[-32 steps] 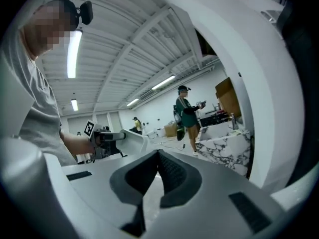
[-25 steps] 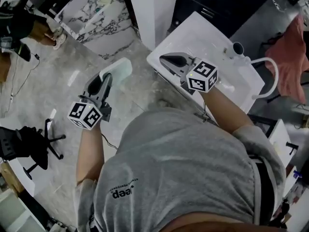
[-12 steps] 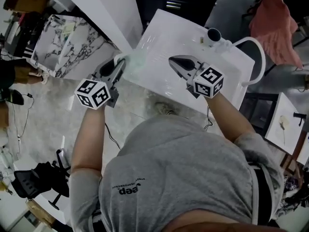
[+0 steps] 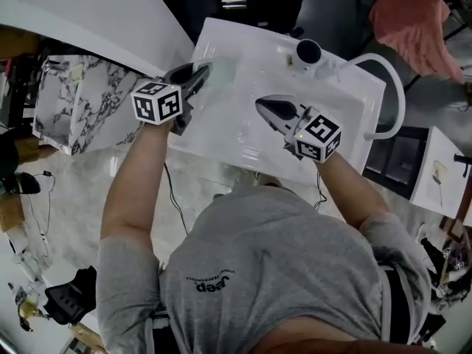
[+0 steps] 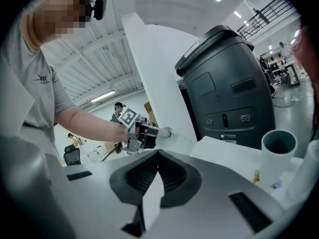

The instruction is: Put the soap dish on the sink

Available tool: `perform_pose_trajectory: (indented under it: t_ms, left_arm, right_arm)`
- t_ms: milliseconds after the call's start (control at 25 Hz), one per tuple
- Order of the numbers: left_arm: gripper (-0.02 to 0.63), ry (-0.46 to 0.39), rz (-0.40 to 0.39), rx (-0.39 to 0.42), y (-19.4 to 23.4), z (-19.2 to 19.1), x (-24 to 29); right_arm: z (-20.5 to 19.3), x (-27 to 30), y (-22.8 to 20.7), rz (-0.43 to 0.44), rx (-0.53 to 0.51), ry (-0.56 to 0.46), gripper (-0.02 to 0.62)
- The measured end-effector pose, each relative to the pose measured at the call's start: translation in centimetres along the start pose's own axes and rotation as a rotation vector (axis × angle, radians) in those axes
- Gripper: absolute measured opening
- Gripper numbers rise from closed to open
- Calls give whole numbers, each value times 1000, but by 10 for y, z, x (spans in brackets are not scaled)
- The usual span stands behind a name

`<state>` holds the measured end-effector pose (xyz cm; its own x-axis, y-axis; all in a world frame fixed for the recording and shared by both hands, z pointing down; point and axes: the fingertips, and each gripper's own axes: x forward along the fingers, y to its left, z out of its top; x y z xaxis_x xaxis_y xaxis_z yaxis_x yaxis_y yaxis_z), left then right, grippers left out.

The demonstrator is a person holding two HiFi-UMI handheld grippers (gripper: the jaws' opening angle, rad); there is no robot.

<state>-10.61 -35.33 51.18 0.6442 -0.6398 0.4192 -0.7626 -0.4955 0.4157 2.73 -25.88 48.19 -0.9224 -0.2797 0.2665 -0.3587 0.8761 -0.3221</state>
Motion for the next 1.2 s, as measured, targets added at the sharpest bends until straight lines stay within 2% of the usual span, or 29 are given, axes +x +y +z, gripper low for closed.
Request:
perform_pose_trajectory:
  t_ms: [160, 320, 640, 840, 1200]
  left_arm:
    - [106, 68, -18, -58, 26, -3, 53]
    - [106, 129, -31, -67, 46, -1, 94]
    - [101, 213, -61, -124, 80, 0, 144]
    - [80, 276, -18, -73, 93, -3, 166]
    - [103, 291, 73, 20, 96, 0, 190]
  right_arm:
    - [-16, -8, -23, -30, 27, 21, 52]
    - [-25, -7, -40, -43, 53, 29, 52]
    - [-23, 17, -80, -134, -29, 15, 52]
    - [-17, 26, -90, -129, -28, 10, 52]
    - [-23, 25, -92, -121, -7, 24, 52]
